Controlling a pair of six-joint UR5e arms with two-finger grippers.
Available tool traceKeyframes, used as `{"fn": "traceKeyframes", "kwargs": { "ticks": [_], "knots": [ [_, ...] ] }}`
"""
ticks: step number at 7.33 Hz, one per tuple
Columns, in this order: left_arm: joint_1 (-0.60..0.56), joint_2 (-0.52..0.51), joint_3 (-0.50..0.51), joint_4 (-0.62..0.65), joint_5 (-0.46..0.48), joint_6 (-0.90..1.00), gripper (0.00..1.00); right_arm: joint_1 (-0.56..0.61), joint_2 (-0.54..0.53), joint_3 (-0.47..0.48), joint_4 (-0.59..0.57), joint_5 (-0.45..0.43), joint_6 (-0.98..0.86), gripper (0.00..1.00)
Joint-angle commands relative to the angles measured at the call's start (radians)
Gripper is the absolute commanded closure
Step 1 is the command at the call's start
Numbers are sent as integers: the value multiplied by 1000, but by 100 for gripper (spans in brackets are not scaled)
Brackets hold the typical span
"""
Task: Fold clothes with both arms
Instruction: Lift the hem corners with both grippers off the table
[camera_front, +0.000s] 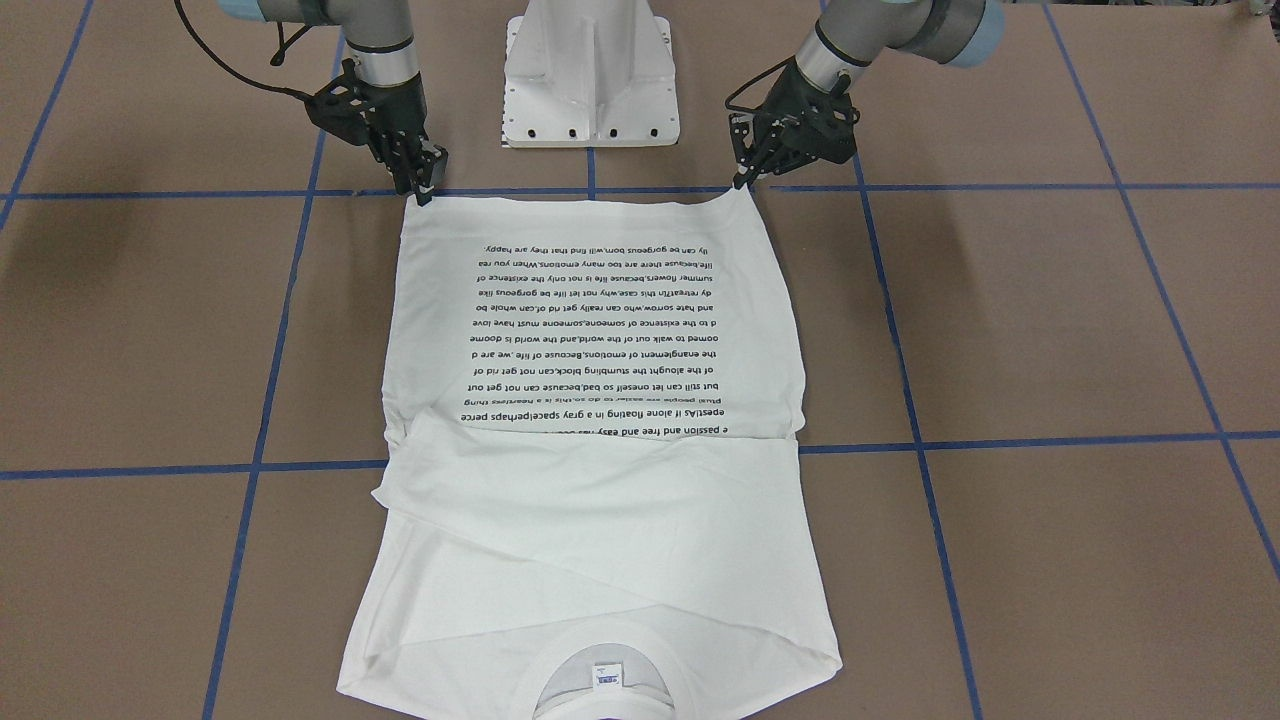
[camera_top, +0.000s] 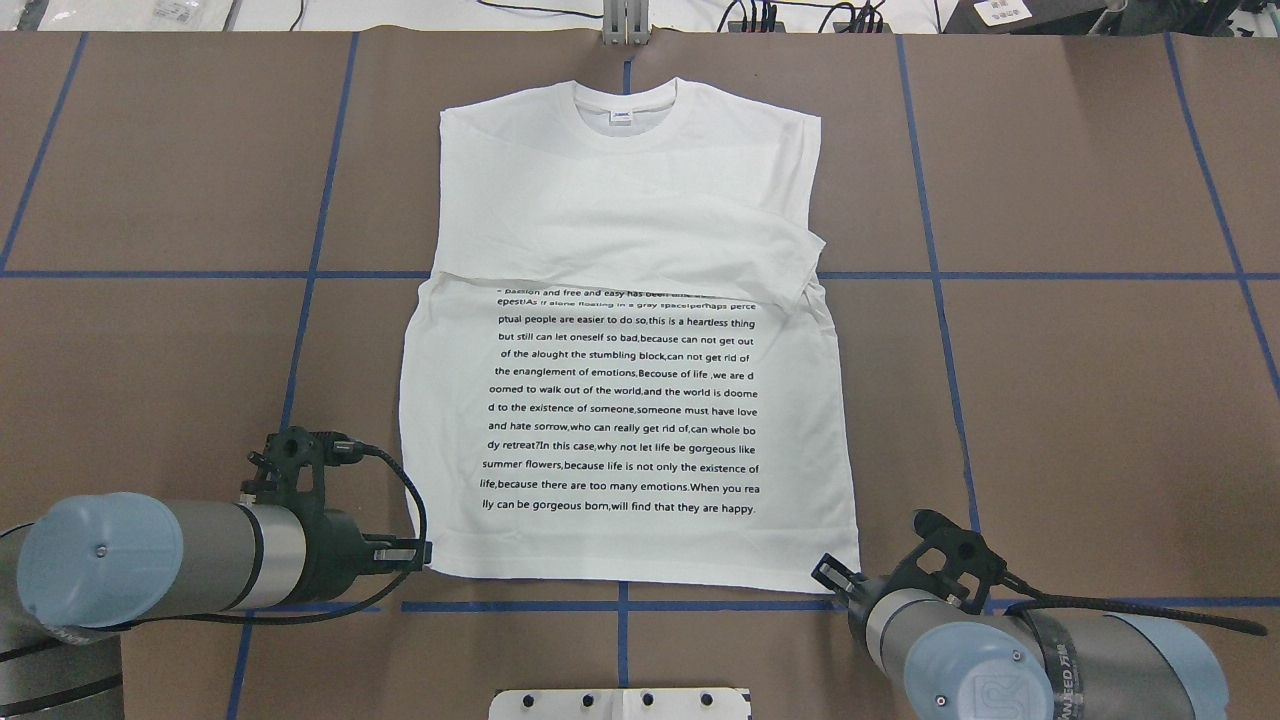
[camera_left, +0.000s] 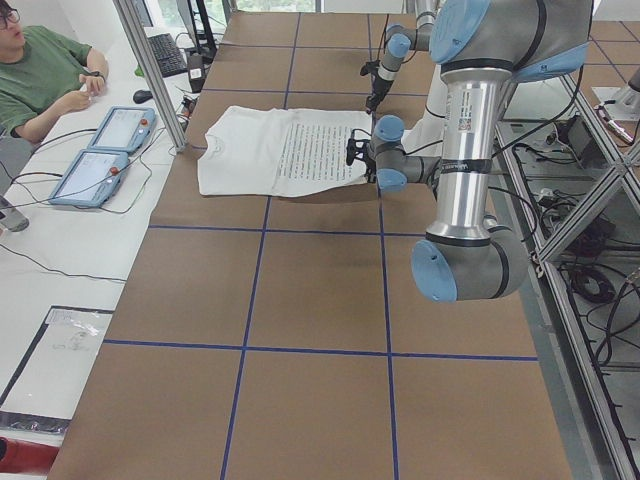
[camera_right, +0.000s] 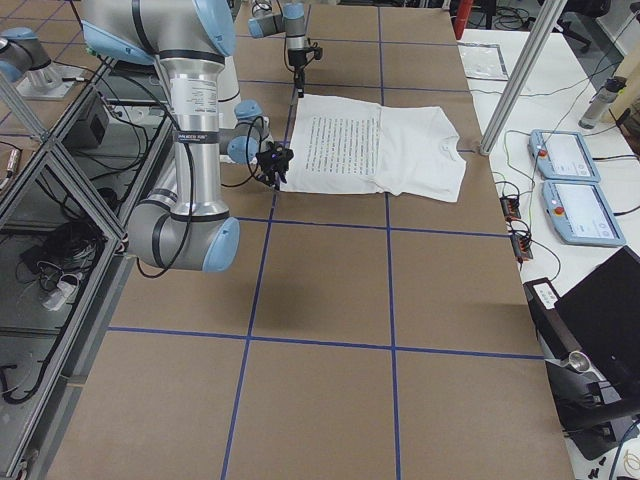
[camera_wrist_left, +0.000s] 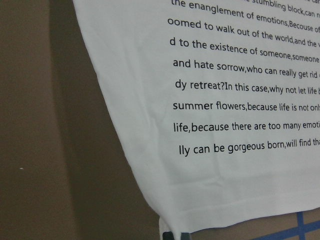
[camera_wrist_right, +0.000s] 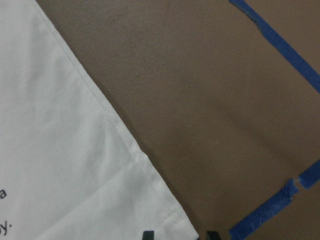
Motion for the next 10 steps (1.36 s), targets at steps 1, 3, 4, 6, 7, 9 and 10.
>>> {"fn": "traceKeyframes", "kwargs": {
  "ticks": [1, 3, 4, 6, 7, 9, 10],
  "knots": [
    [0, 0, 0, 0, 0, 0, 100, -4, 2, -4, -1, -6, -6, 54],
    [0, 0, 0, 0, 0, 0, 100, -4, 5, -2, -1, -8, -5, 92],
    [0, 0, -2, 0, 0, -2, 100, -2, 10, -2, -1, -9, -3, 100],
    [0, 2, -20, 0, 0, -2, 100, 14, 13, 12, -5, -9, -3, 100],
    [0, 2, -32, 0, 0, -2, 100, 47, -1, 44, -11, 0, -6, 100],
    [-14, 6, -109, 50, -75, 0, 100, 56, 2, 254, -243, 59, -10, 100],
    [-23, 0, -240, 204, -134, 0, 100, 55, 4, 405, -378, 107, -11, 100]
  ]
}}
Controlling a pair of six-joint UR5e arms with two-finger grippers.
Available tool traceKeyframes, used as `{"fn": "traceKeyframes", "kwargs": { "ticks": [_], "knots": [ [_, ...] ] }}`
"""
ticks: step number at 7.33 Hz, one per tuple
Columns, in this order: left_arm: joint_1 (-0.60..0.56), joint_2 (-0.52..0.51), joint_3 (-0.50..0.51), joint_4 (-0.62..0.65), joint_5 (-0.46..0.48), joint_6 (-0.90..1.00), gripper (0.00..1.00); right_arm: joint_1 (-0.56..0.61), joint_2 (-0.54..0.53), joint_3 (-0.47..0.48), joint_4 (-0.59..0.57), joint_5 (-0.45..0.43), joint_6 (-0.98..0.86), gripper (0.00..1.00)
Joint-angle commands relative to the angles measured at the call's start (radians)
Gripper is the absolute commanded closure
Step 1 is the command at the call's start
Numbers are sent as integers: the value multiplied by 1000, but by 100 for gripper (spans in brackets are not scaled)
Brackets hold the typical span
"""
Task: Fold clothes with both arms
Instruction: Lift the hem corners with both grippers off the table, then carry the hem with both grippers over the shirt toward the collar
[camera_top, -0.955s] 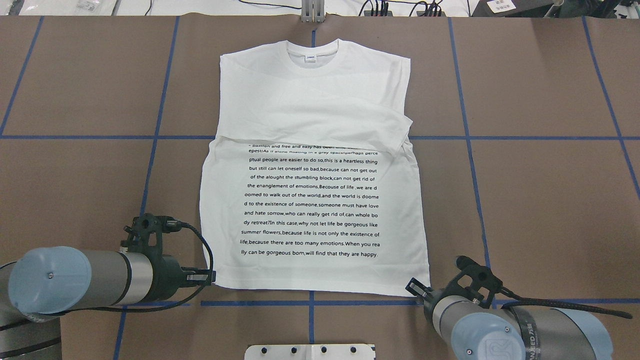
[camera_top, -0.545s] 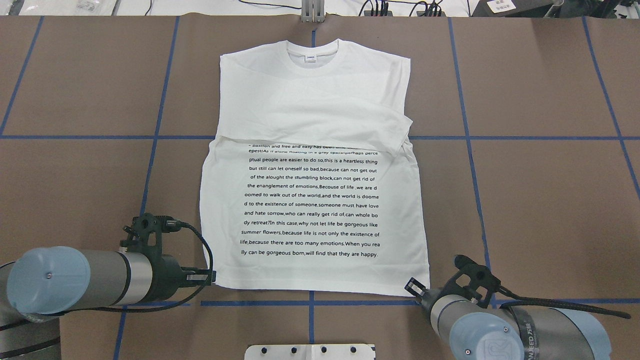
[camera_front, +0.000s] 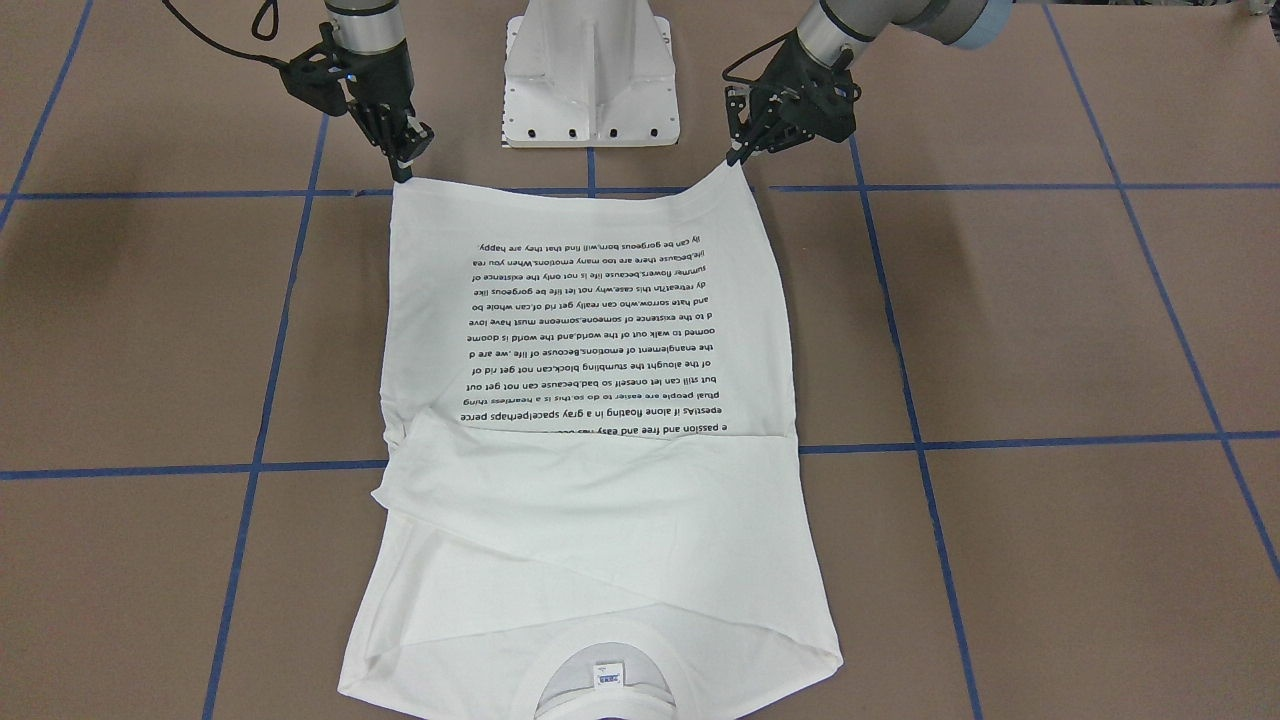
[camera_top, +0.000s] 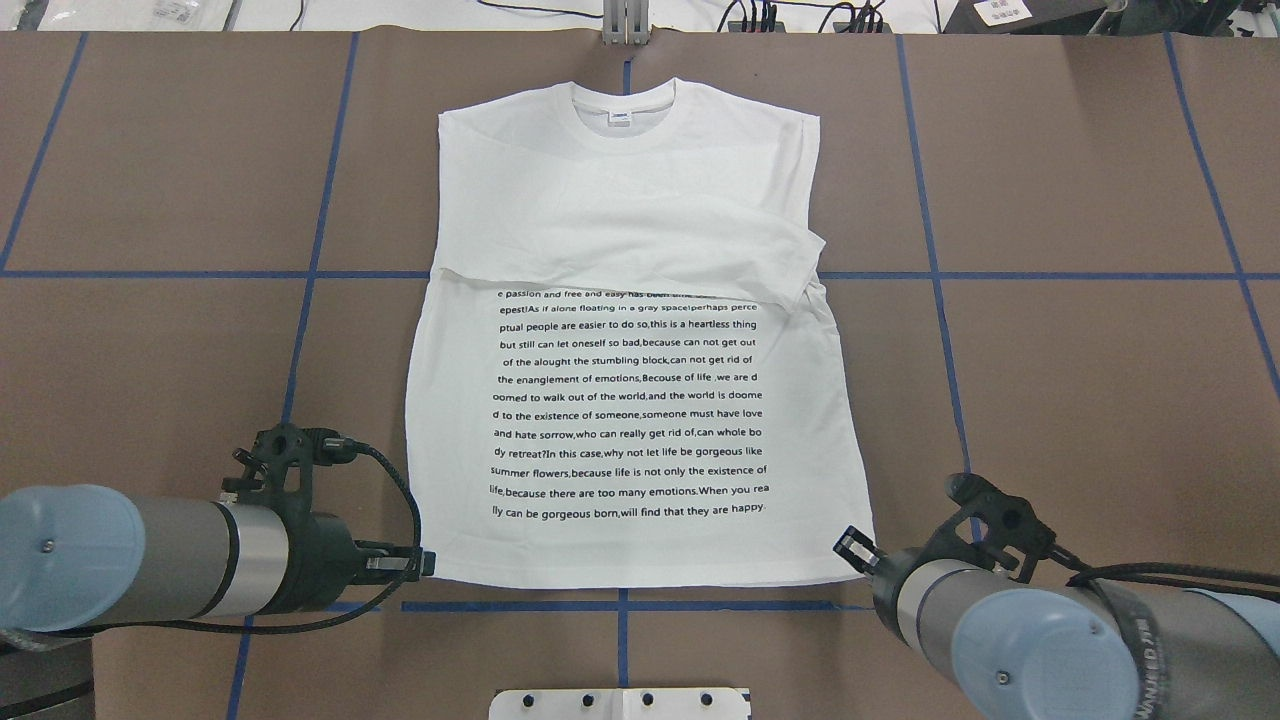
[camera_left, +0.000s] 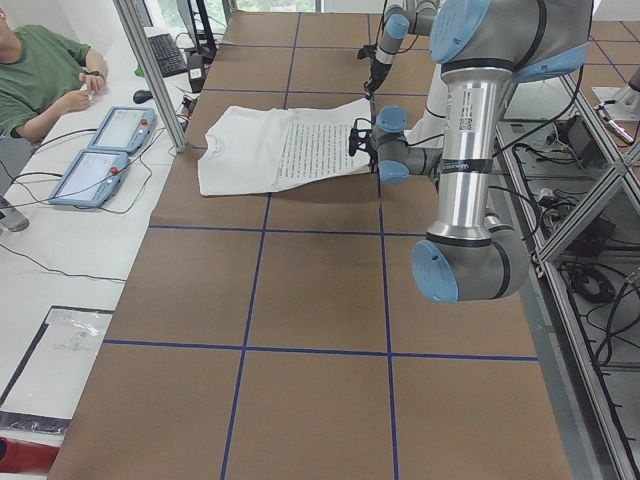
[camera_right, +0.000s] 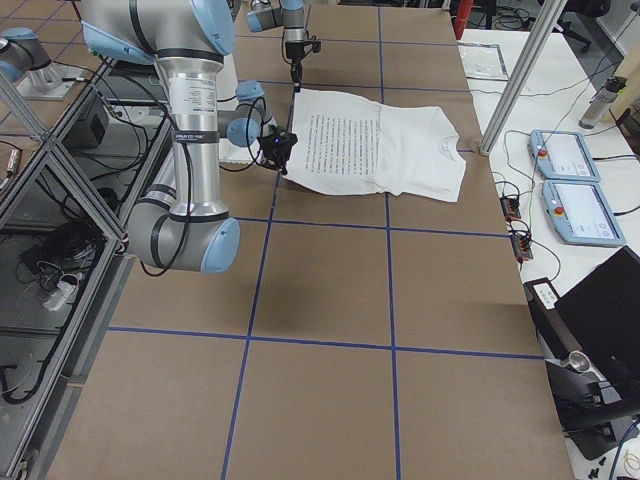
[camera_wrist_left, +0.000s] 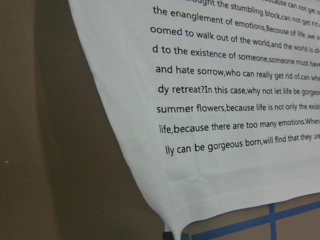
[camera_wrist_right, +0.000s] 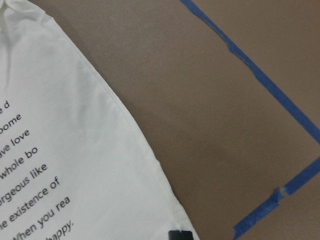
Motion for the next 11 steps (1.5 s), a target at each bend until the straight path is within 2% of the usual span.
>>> {"fn": "traceKeyframes", "kwargs": {
  "ticks": [1, 2, 4, 5, 6, 7, 8, 10, 11],
  "knots": [
    [-55, -19, -238, 280, -147, 10, 100, 10, 7, 278, -270, 91, -21, 100],
    [-146, -31, -284, 356, -231, 16, 100, 44, 37, 324, -315, 144, -49, 100],
    [-275, -69, -276, 420, -251, 89, 100, 139, 102, 306, -346, 191, -147, 100],
    [-335, -161, -234, 508, -249, 165, 100, 214, 137, 280, -348, 198, -257, 100],
    [-416, -338, -118, 603, -249, 209, 100, 346, 180, 222, -359, 268, -360, 100],
    [-448, -432, -23, 642, -243, 238, 100, 489, 247, 132, -360, 366, -449, 100],
    [-493, -459, 51, 635, -241, 319, 100, 585, 307, 18, -353, 396, -526, 100],
    [-580, -583, 253, 629, -240, 433, 100, 729, 405, -155, -348, 457, -662, 100],
    [-615, -621, 353, 585, -238, 476, 100, 771, 494, -285, -333, 458, -699, 100]
  ]
}}
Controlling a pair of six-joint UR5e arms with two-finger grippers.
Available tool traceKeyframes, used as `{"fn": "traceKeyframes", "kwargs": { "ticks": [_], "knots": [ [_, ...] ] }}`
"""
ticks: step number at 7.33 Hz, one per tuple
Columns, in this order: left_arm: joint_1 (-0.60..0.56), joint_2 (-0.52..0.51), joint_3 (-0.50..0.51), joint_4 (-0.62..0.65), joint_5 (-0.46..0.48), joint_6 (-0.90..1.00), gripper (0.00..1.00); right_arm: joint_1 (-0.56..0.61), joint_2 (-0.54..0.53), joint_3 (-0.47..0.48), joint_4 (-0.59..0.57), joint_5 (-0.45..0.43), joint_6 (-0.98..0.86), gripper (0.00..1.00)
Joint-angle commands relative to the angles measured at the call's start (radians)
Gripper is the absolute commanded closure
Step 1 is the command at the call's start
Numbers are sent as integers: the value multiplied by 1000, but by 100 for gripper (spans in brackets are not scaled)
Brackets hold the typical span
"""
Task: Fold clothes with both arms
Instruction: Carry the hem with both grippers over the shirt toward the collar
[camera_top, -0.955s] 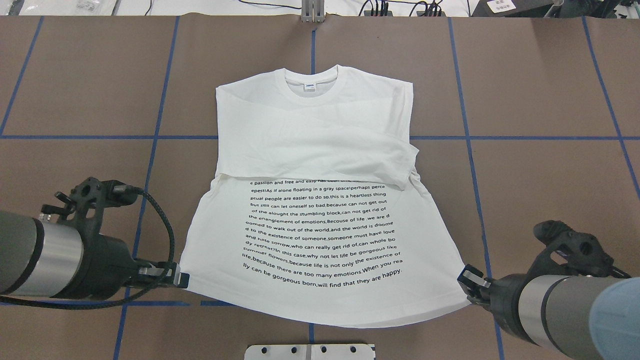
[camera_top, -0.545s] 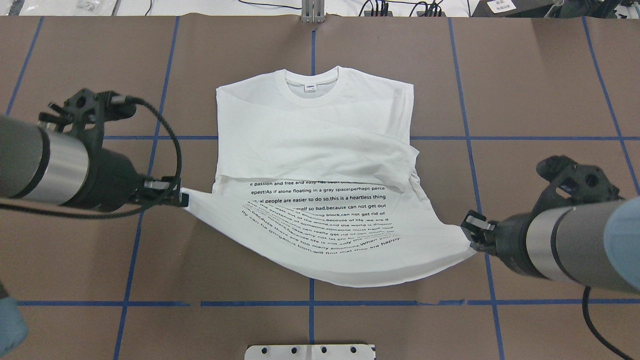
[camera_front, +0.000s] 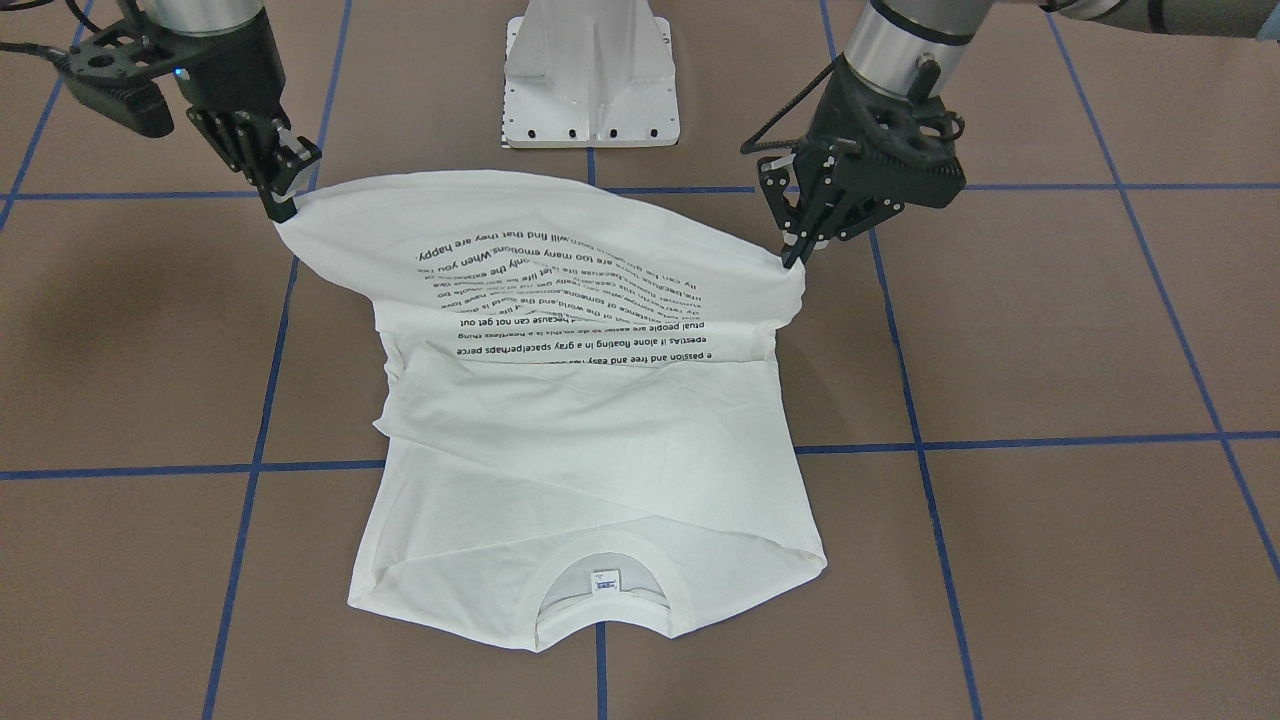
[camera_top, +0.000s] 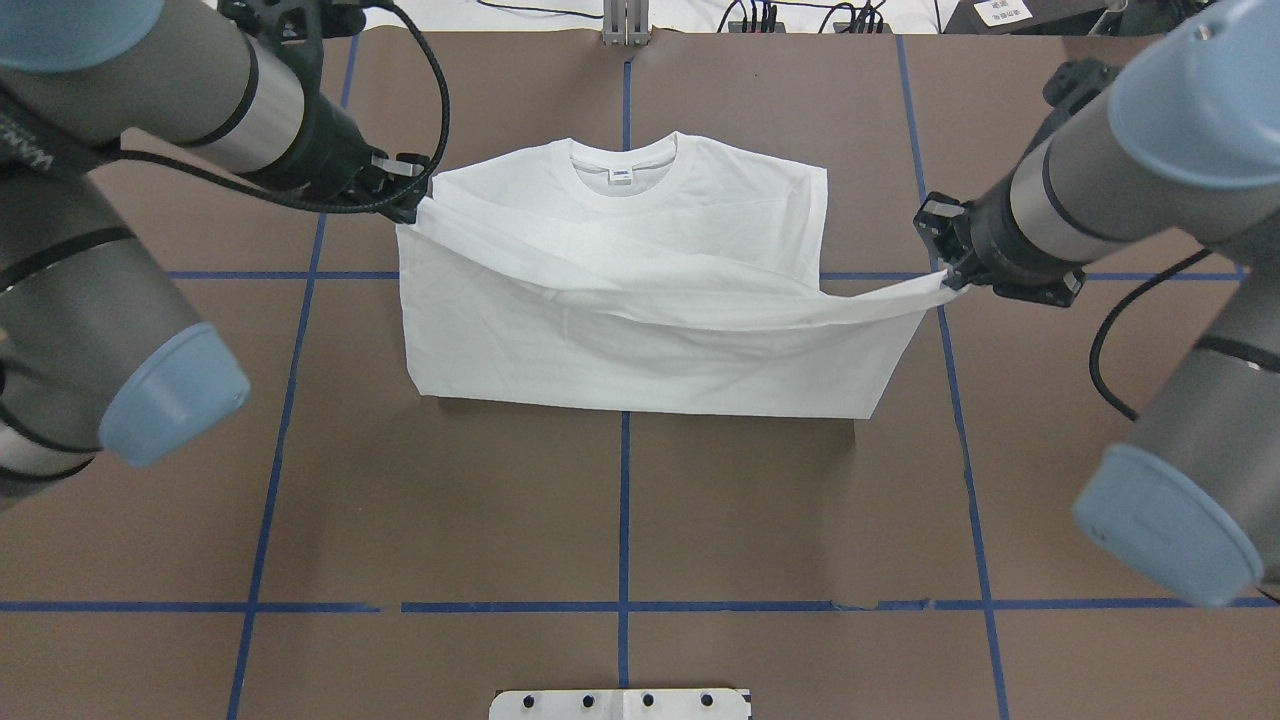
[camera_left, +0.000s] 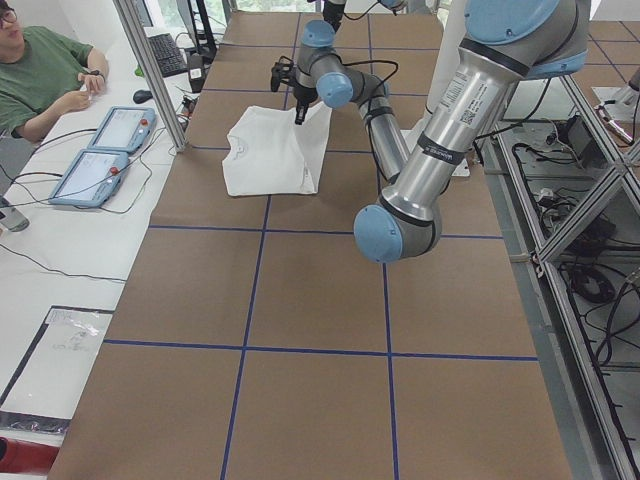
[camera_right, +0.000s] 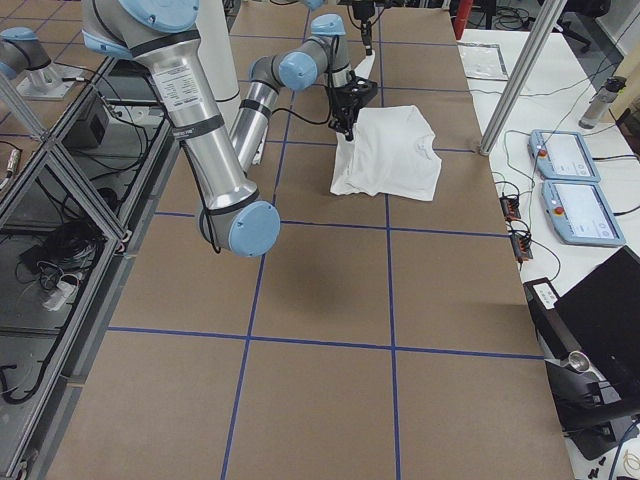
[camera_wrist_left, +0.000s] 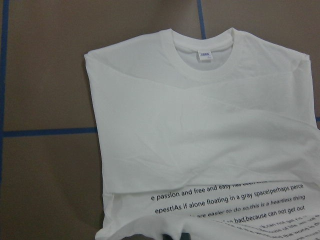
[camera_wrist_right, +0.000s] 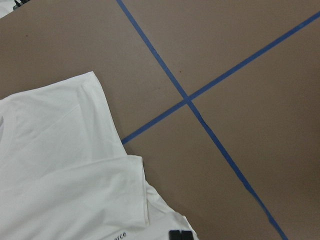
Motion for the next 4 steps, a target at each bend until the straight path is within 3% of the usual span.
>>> {"fn": "traceKeyframes", "kwargs": {
  "ticks": [1, 2, 4],
  "knots": [
    [-52, -83, 233, -113, 31, 80, 100, 91, 148, -271, 81, 17, -66, 100],
    [-52, -103, 351, -192, 81, 87, 100, 94, 175, -395, 195, 11, -65, 100],
    [-52, -143, 531, -285, 120, 104, 100, 92, 284, -621, 285, -23, -65, 100]
  ]
}}
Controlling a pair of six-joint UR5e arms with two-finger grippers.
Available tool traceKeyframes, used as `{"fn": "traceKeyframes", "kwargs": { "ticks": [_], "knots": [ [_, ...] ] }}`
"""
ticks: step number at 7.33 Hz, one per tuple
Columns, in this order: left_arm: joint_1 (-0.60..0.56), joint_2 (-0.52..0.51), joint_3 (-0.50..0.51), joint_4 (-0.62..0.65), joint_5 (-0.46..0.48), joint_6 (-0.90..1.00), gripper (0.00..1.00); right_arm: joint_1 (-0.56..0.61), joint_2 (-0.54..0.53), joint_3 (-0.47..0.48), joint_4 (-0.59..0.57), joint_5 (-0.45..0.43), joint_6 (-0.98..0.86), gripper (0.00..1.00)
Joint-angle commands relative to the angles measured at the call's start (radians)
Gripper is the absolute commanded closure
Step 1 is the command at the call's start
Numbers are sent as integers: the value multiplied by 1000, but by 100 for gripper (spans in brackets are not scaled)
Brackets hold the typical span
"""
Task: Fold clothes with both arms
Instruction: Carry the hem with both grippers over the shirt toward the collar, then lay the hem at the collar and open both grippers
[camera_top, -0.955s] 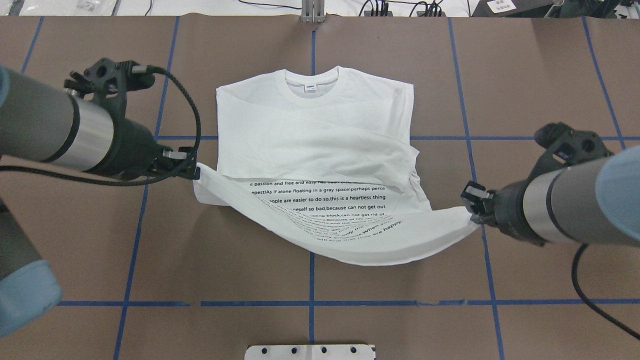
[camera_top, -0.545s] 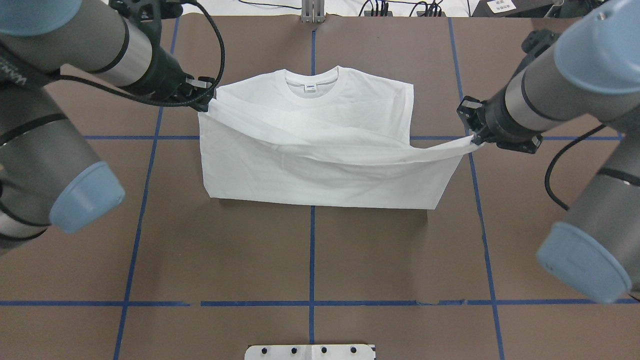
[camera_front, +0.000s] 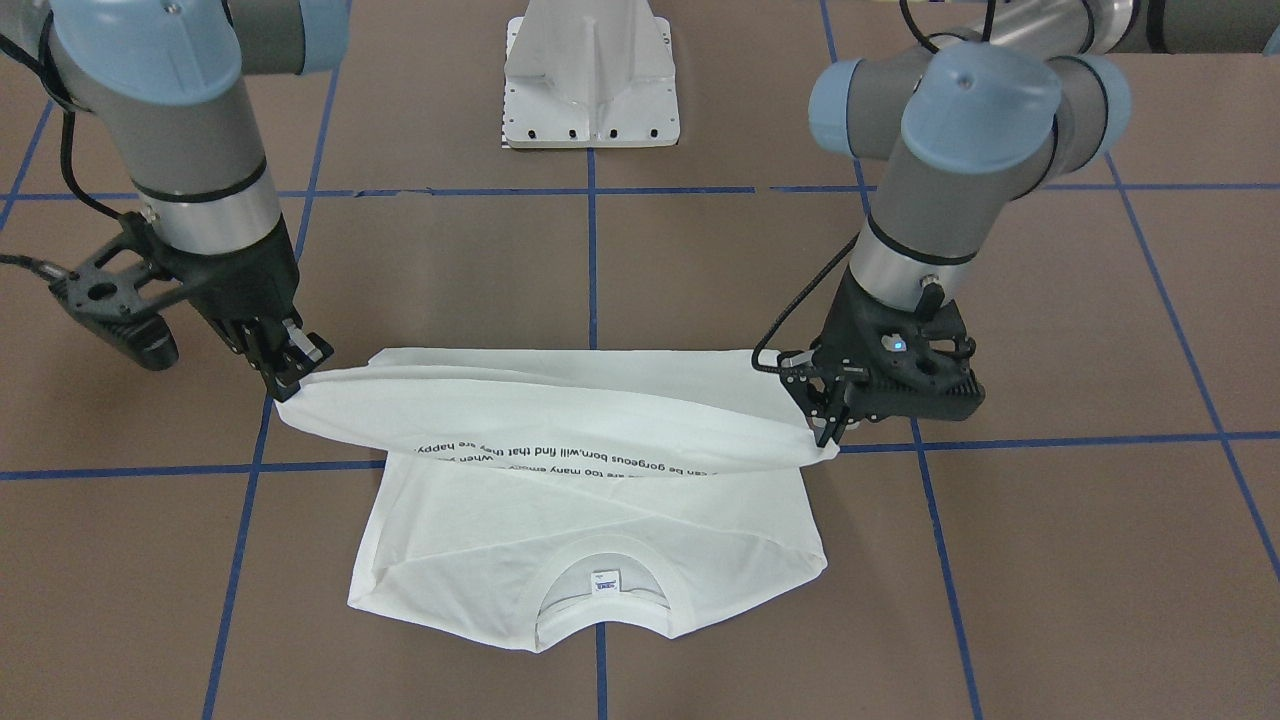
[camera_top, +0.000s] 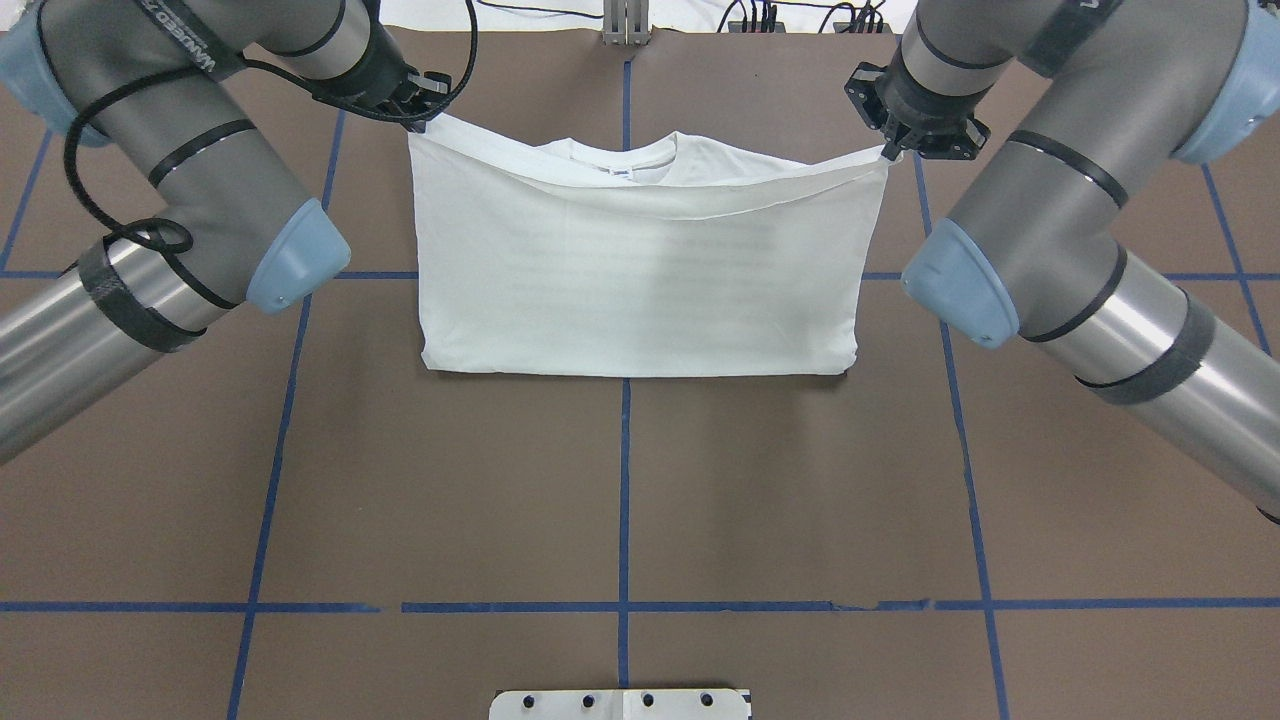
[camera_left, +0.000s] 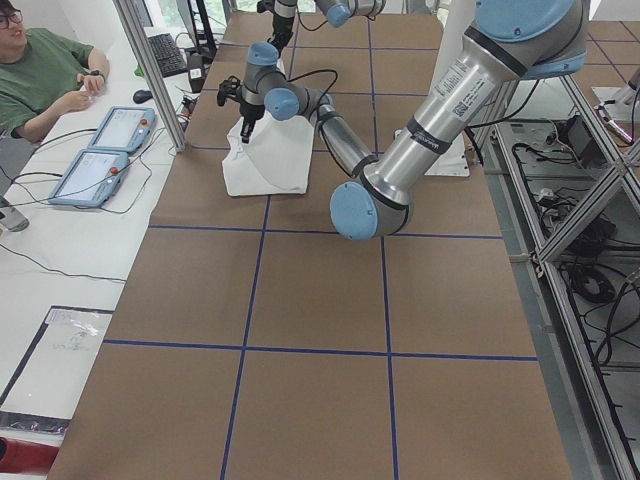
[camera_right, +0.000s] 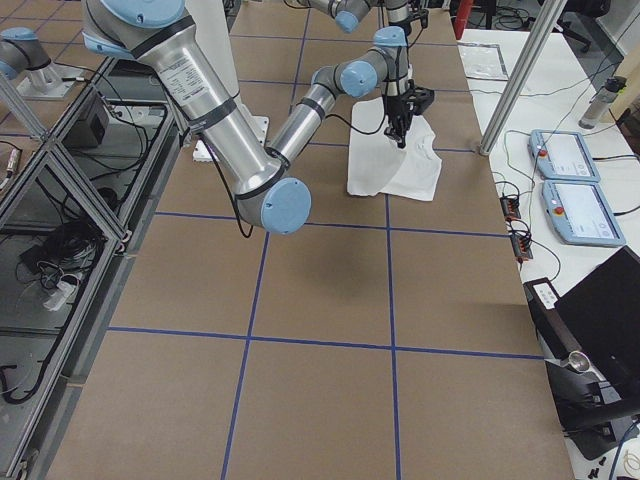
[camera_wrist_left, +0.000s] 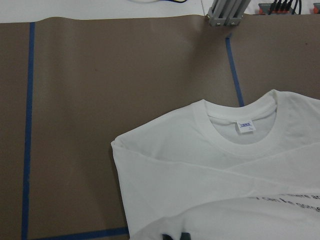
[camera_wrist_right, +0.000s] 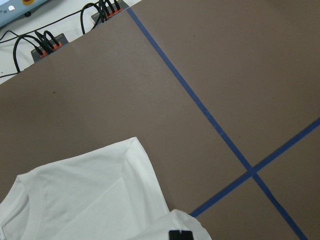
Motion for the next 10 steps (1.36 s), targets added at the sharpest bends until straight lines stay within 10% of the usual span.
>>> {"fn": "traceKeyframes", "kwargs": {
  "ticks": [1, 5, 6, 7, 10],
  "knots": [
    [-1, -55, 206, -112, 26, 10, 100, -4, 112, -275, 145, -37, -1, 100],
    [16, -68, 357, -219, 32, 128, 100, -35, 121, -458, 304, -100, -77, 100],
    [14, -66, 349, -225, 26, 127, 57, -35, 123, -469, 312, -100, -100, 35],
    [14, -36, 343, -296, 26, 116, 1, -33, 132, -474, 313, -96, -140, 0],
    [16, 54, 251, -344, -100, 119, 0, 35, 128, -475, 313, 34, -289, 0]
  ]
}}
